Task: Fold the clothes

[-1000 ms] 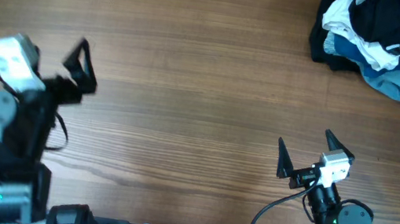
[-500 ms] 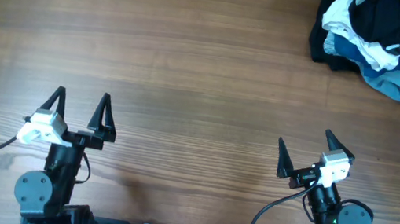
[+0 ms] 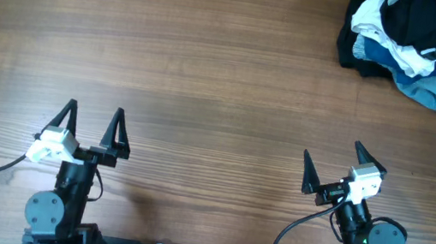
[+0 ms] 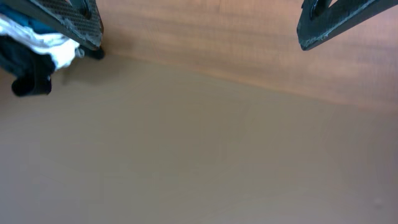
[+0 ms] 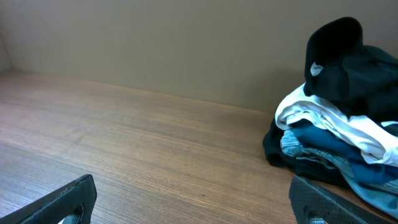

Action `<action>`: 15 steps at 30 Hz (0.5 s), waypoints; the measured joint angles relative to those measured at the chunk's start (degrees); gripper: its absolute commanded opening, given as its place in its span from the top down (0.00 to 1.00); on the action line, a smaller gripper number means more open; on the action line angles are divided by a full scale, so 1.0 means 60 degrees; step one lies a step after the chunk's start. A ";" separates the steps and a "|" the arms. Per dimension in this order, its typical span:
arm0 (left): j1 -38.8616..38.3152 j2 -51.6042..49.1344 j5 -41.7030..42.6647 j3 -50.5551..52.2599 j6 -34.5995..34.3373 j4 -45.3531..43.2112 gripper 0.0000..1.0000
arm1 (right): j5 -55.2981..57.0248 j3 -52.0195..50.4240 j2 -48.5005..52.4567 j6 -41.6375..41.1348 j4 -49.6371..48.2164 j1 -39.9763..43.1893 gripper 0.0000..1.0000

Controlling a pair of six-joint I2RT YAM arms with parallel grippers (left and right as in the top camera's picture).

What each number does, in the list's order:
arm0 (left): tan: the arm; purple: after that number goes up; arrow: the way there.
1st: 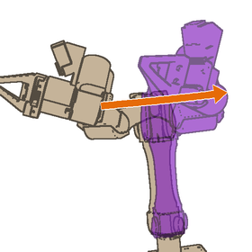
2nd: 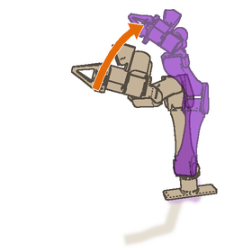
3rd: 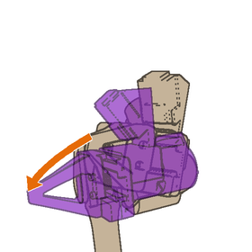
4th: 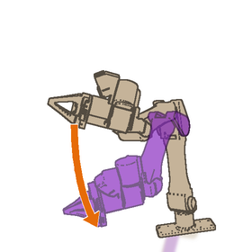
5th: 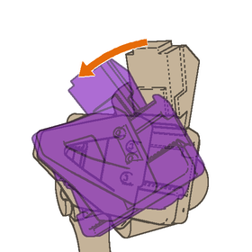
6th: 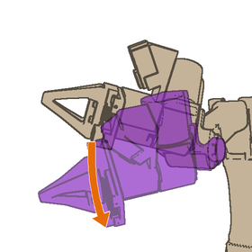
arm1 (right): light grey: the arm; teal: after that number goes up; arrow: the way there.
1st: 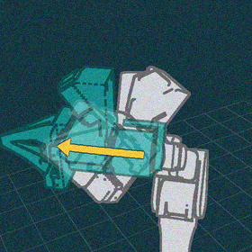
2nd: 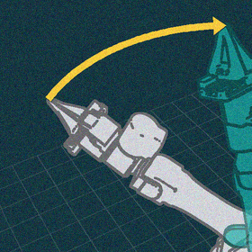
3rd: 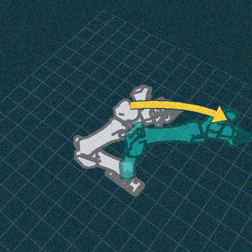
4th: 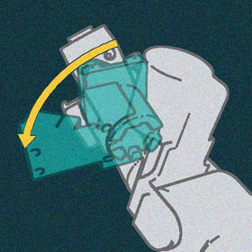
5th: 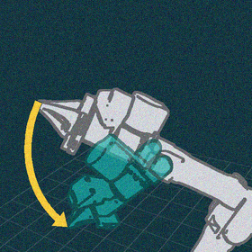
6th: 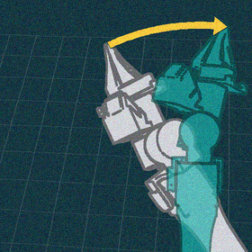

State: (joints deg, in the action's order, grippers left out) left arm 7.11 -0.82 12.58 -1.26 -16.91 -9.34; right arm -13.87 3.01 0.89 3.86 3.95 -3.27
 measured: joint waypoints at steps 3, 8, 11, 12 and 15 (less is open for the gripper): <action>0.0000 0.0004 0.0062 0.0084 0.0004 0.0448 0.00 | 0.0000 0.0000 0.0000 0.0000 0.0000 0.0000 0.00; 0.0000 -0.0011 0.0124 0.0131 0.0004 0.2033 0.00 | 0.0004 0.0000 0.0000 0.0004 -0.0007 0.0000 0.00; 0.0000 -0.0004 0.0138 0.0131 0.0004 0.2029 0.00 | 0.0000 0.0000 0.0000 0.0004 0.0000 0.0000 0.00; 0.0000 -0.0004 0.0135 0.0131 0.0004 0.2033 0.00 | 0.0000 0.0000 0.0000 0.0000 0.0000 0.0000 0.00; 0.0000 -0.0004 0.0135 0.0131 0.0004 0.2033 0.00 | 0.0000 0.0000 0.0000 0.0000 0.0000 0.0000 0.00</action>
State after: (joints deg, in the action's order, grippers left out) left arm 7.11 -0.84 13.39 -0.47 -16.88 2.85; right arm -13.87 3.01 0.89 3.86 3.95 -3.27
